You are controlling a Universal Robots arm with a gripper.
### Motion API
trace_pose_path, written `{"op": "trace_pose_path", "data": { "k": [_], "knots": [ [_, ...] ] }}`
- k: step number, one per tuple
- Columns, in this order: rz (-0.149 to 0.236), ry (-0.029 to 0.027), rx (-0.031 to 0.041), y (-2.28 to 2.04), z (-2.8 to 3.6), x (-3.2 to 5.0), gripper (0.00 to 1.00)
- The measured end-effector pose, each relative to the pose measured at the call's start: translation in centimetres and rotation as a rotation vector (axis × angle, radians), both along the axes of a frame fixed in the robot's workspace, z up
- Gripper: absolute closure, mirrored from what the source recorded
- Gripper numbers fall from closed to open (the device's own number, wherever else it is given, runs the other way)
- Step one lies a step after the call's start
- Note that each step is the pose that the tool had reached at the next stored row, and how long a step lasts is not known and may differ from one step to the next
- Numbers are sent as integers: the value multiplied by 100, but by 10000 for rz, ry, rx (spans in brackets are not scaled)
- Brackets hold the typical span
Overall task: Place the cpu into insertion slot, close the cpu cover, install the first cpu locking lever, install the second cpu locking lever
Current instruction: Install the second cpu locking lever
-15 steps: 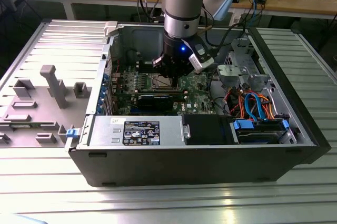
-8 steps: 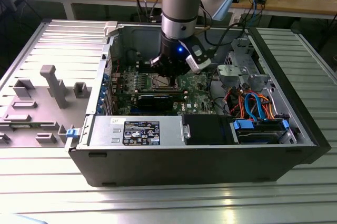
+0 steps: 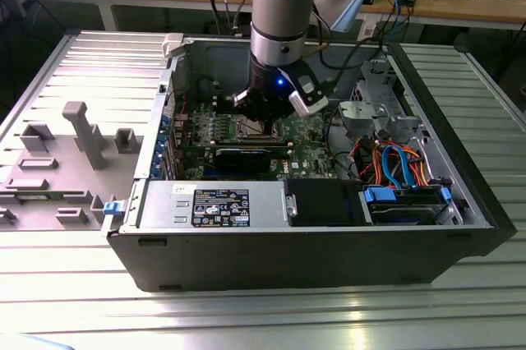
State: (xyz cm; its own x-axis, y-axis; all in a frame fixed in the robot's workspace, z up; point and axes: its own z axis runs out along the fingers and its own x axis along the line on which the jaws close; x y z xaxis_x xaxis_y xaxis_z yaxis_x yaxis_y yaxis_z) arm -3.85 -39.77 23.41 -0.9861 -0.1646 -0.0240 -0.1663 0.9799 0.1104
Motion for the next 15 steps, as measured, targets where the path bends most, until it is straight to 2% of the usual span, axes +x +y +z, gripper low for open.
{"op": "trace_pose_path", "data": {
  "k": [1, 2, 6, 11, 12, 13, 15],
  "knots": [
    [0, 0, 68, -15, -1, -1, 89],
    [0, 0, 216, -46, -1, -3, 89],
    [-1, 0, 563, -107, -2, -7, 89],
    [1, 0, 1090, -178, -3, -11, 89],
    [1, 0, 1149, -197, -3, -14, 89],
    [-1, 0, 1182, -233, -4, -26, 89],
    [-1, -1, 1186, -260, -6, -74, 89]
  ]
}}
